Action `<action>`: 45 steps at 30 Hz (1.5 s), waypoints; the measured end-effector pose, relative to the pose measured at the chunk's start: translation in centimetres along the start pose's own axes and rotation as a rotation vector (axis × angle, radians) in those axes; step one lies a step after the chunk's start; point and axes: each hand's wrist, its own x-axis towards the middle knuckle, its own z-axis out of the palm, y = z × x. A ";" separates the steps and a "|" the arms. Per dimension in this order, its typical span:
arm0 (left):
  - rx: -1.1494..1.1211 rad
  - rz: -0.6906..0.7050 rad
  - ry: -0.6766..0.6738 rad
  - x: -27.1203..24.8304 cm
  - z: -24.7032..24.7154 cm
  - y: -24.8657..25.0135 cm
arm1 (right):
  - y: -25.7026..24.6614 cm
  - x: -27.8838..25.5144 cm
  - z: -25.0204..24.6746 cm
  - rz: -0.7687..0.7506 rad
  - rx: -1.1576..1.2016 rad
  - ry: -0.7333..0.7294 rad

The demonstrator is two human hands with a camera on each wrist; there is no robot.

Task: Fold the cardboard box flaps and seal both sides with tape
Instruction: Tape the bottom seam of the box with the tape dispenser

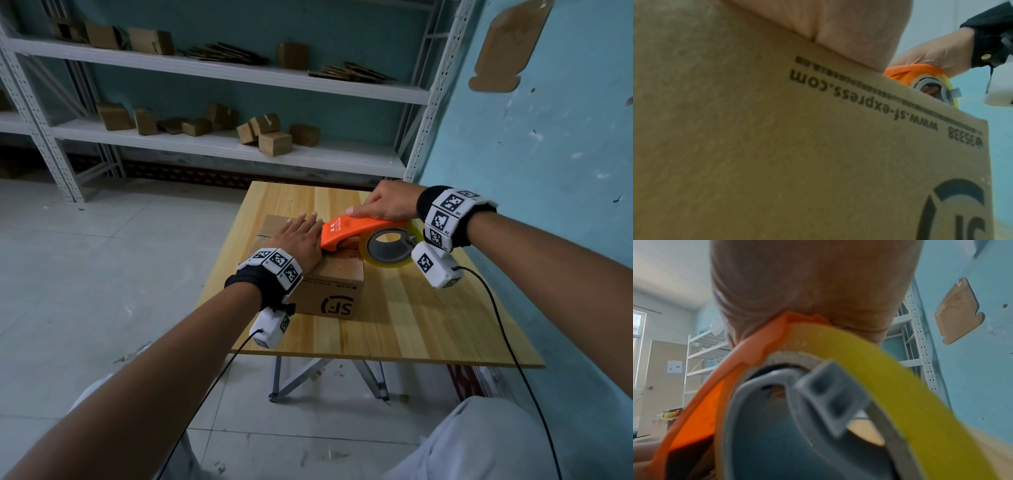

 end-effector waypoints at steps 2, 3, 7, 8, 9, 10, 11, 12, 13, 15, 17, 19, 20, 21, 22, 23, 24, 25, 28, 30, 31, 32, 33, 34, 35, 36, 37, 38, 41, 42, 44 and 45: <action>0.002 0.008 -0.003 0.0 0.1 0.0 | 0.0 -0.1 0.0 0.003 0.009 0.000; 0.007 0.013 -0.007 0.0 0.1 0.0 | 0.0 -0.1 0.0 0.007 0.019 0.004; 0.004 0.017 -0.004 0.0 0.0 0.0 | 0.5 0.0 0.2 0.006 0.065 0.011; 0.004 0.014 0.001 0.1 0.0 0.0 | 0.5 -0.1 0.2 0.005 0.066 0.011; 0.005 0.013 0.003 0.1 0.1 0.0 | 0.5 0.0 0.3 0.005 0.065 0.009; 0.005 0.013 0.003 0.2 0.1 0.0 | 0.5 0.0 0.3 0.003 0.065 0.008; 0.003 0.014 0.003 0.2 0.2 -0.1 | 0.6 0.0 0.3 0.003 0.069 0.007; 0.000 0.016 0.005 0.3 0.2 -0.1 | 0.7 -0.1 0.3 0.002 0.071 0.008; -0.003 0.017 0.010 0.3 0.3 -0.2 | 0.8 -0.1 0.4 0.000 0.073 0.008; -0.010 0.022 0.011 0.4 0.3 -0.2 | 1.1 -0.2 0.4 -0.003 0.073 0.007; -0.016 0.024 0.001 0.3 0.3 -0.2 | 1.2 -0.4 0.6 -0.007 0.076 0.007; -0.010 0.026 -0.002 0.3 0.3 -0.2 | 1.3 -0.5 0.7 -0.012 0.076 0.001; -0.006 0.027 -0.001 0.3 0.2 -0.2 | 1.3 -0.5 0.7 -0.013 0.077 -0.001; -0.003 0.025 -0.001 0.3 0.2 -0.1 | 1.3 -0.5 0.6 -0.011 0.078 -0.003; -0.004 0.022 -0.001 0.3 0.2 -0.1 | 1.3 -0.6 0.6 -0.010 0.077 -0.003; -0.008 0.020 -0.001 0.2 0.2 0.0 | 1.4 -0.7 0.4 -0.007 0.075 -0.004; -0.012 0.017 -0.001 0.2 0.1 0.0 | 1.5 -0.9 0.3 -0.003 0.072 -0.004; -0.014 0.012 -0.001 0.1 0.1 0.1 | 1.8 -1.1 0.1 0.003 0.074 -0.007; -0.028 -0.002 0.000 -0.1 -0.1 0.3 | 2.8 -1.6 0.1 0.014 0.110 -0.010; -0.032 -0.003 -0.003 -0.2 -0.2 0.3 | 3.3 -1.8 0.5 0.007 0.128 0.000; -0.031 -0.002 -0.005 -0.2 -0.2 0.4 | 3.4 -1.8 0.5 0.004 0.132 0.003; -0.031 -0.002 -0.007 -0.2 -0.3 0.4 | 3.3 -1.9 0.6 0.004 0.131 0.004; -0.032 -0.002 -0.008 -0.3 -0.3 0.4 | 3.2 -2.0 0.5 0.005 0.130 0.004; -0.033 -0.002 -0.009 -0.2 -0.2 0.4 | 3.1 -2.1 0.4 0.006 0.131 0.005; -0.035 -0.001 -0.007 -0.2 -0.2 0.3 | 3.1 -2.1 0.4 0.005 0.131 0.009; -0.036 0.000 -0.004 -0.2 -0.1 0.3 | 3.1 -2.2 0.4 0.000 0.132 0.013; -0.034 0.003 -0.002 -0.1 -0.1 0.3 | 3.1 -2.2 0.4 -0.005 0.131 0.017; -0.032 0.004 -0.002 -0.1 -0.1 0.3 | 3.2 -2.3 0.4 -0.008 0.129 0.019; -0.022 0.004 -0.006 -0.1 -0.1 0.3 | 3.7 -2.7 0.2 0.011 0.122 0.024; -0.020 0.006 -0.006 -0.1 -0.1 0.3 | 4.1 -3.0 0.1 0.025 0.127 0.025; -0.023 0.010 -0.006 0.0 0.0 0.3 | 4.9 -3.4 0.0 0.047 0.146 0.023; -0.026 0.011 -0.005 0.0 0.0 0.3 | 5.3 -3.5 0.1 0.051 0.154 0.022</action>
